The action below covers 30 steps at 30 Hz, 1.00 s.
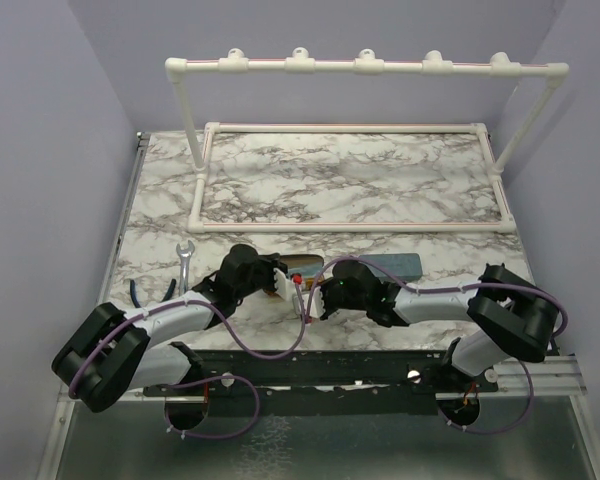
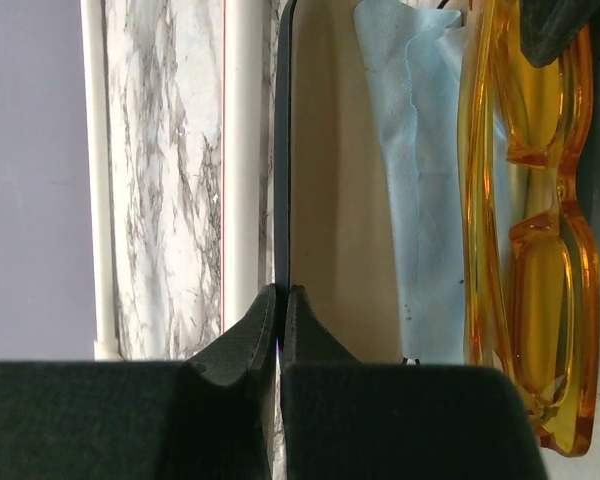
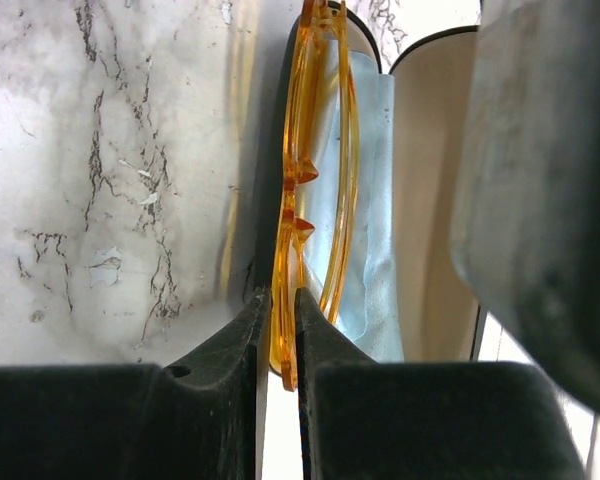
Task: Organize the sunglasses
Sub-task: Adjust the sunglasses in the sunglasses case.
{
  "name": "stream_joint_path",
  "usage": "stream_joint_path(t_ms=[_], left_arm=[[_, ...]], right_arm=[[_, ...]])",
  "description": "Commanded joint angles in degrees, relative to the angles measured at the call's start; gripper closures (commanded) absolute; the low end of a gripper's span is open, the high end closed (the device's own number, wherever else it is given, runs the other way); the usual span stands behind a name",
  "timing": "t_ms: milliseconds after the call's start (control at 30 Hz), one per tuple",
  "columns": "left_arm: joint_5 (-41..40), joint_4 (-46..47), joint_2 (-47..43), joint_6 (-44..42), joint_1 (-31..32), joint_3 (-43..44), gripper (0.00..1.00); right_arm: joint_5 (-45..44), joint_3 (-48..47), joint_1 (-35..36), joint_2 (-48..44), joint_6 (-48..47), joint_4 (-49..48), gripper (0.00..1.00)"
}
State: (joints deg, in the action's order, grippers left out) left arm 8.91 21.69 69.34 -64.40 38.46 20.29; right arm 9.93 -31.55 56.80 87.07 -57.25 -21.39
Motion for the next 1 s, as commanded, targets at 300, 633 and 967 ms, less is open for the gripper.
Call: stream_joint_path(t_ms=[300, 633, 967], left_arm=[[6.42, -4.27, -1.40, -0.45, 0.33, 1.42, 1.00], [6.38, -4.29, -1.27, -0.61, 0.34, 1.24, 1.00], [5.89, -4.33, -1.75, -1.39, 0.37, 1.06, 1.00]], right_arm=[[-6.41, -0.06, -0.02, -2.19, 3.61, -6.02, 0.84], [-3.60, -0.99, -0.09, 0.25, 4.39, -0.64, 0.80], [2.84, -6.57, -1.62, 1.17, 9.76, 9.35, 0.97]])
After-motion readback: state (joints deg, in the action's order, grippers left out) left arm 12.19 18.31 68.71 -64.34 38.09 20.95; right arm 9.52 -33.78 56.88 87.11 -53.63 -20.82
